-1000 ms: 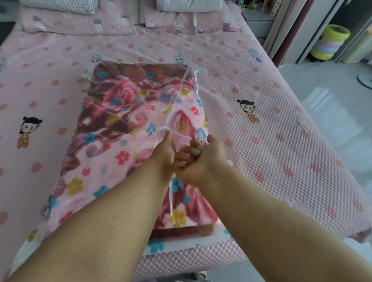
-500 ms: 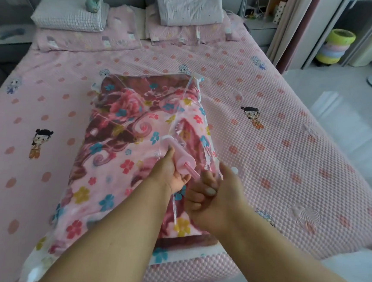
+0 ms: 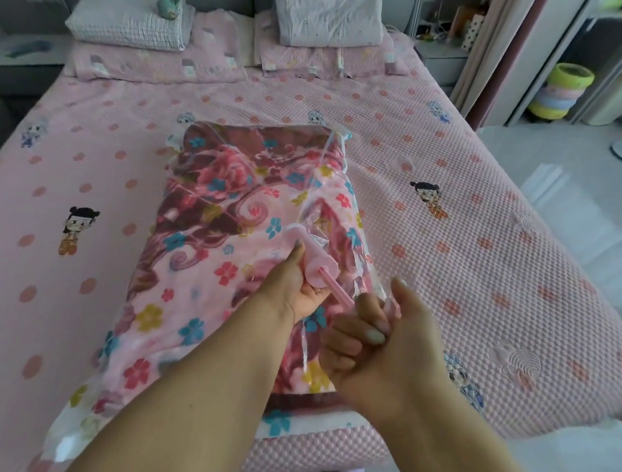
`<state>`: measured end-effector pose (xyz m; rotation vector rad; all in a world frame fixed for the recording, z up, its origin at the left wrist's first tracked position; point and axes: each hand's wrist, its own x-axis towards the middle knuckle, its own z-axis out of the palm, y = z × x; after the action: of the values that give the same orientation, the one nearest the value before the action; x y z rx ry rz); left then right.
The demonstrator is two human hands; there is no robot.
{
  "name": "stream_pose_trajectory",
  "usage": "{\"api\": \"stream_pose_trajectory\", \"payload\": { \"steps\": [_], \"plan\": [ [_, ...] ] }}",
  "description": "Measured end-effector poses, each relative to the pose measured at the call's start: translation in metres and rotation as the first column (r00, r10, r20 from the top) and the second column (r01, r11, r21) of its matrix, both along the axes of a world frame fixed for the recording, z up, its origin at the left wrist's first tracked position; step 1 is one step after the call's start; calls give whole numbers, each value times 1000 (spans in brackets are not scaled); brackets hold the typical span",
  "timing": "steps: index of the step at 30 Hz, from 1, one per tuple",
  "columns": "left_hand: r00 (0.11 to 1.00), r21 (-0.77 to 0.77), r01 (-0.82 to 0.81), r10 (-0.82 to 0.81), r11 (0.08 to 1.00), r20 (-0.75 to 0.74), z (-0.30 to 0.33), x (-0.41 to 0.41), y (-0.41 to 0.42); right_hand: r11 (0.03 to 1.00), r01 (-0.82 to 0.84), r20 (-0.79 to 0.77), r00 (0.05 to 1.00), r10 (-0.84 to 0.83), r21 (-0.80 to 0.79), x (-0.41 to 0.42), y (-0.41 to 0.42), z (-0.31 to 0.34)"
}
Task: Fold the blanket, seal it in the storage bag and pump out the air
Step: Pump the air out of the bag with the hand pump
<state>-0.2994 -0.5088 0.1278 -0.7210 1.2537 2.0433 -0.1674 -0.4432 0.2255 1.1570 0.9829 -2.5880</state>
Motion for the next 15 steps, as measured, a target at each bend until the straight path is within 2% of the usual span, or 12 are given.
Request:
{"api": "stream_pose_trajectory", "payload": {
  "steps": [3, 5, 6, 7, 8, 9, 11, 13, 15],
  "plan": [
    [995, 68, 81, -85, 994, 55, 5, 0, 0, 999, 3, 54, 999, -4, 34, -50, -5, -5],
    [993, 92, 106, -109, 990, 35, 11, 1, 0, 981, -41, -25, 999, 46, 191, -54, 8, -13],
    [995, 94, 94, -98, 991, 32, 12, 0, 0, 978, -35, -99, 993, 56, 208, -45, 9, -15],
    [997, 90, 69, -72, 993, 23, 12, 0, -2, 987, -49, -150, 986, 72, 150, -28, 8, -8],
    [999, 108, 25, -28, 994, 24, 14, 2, -3, 996, -70, -119, 990, 76, 49, -15, 6, 1],
    [1000, 112, -15, 13, 994, 18, 14, 3, -6, 997, -50, -7, 999, 50, -56, -7, 2, 12],
    [999, 80, -46, 44, 996, 21, 13, 6, -6, 1000, -16, 45, 999, 16, -5, 0, 5, 9],
    [999, 74, -11, 8, 997, 37, 17, 8, 0, 999, 40, 65, 997, -40, -1, -28, 6, 2],
    [999, 110, 20, -25, 994, 46, 23, 11, 6, 999, 0, 73, 997, -4, 48, -53, 6, 1]
  ]
}}
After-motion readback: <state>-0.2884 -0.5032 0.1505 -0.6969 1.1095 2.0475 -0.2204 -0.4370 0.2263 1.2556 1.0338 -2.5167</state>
